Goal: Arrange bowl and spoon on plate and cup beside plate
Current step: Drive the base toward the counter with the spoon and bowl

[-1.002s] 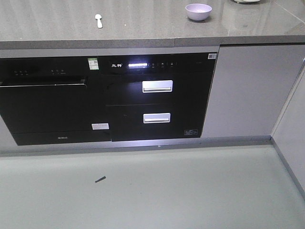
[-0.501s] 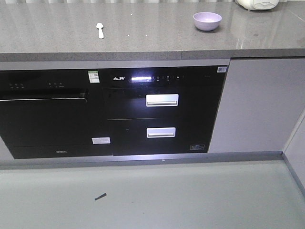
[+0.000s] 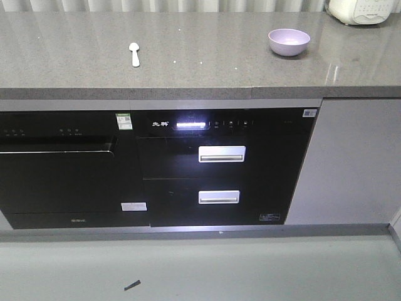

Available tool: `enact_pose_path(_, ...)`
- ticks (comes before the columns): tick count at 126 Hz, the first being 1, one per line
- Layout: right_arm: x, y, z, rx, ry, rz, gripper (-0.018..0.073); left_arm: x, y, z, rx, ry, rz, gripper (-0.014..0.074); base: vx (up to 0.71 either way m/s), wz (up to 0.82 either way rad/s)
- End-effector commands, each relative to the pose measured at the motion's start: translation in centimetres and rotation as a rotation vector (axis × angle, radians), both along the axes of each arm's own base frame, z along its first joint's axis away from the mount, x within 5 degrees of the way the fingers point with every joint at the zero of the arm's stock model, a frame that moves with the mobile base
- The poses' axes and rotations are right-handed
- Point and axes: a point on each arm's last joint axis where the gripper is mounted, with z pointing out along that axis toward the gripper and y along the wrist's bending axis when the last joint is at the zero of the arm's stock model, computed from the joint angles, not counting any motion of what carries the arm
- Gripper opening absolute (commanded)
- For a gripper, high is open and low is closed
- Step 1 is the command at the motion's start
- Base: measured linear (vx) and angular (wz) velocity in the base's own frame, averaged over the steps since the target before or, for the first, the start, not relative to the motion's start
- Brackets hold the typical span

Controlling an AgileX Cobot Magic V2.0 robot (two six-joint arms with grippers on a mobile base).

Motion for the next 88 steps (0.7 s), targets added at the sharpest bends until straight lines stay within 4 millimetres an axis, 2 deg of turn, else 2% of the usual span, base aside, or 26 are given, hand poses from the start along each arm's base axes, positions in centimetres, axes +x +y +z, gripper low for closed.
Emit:
enact_pose_path(1,0.05,0.03,0.42,-0.018,-0.06,-0.001,-0.0001,-0.06,-0.13,0.56,-0.011,-0.083,-0.016,-0.0006,0.24,0.03)
enact_pose_path(88,0.05,0.03,0.42,-0.018,-0.06,-0.001,-0.0001,-0.06,-0.13,0.56,-0.011,-0.083,-0.016,-0.0006,0.23,-0.01)
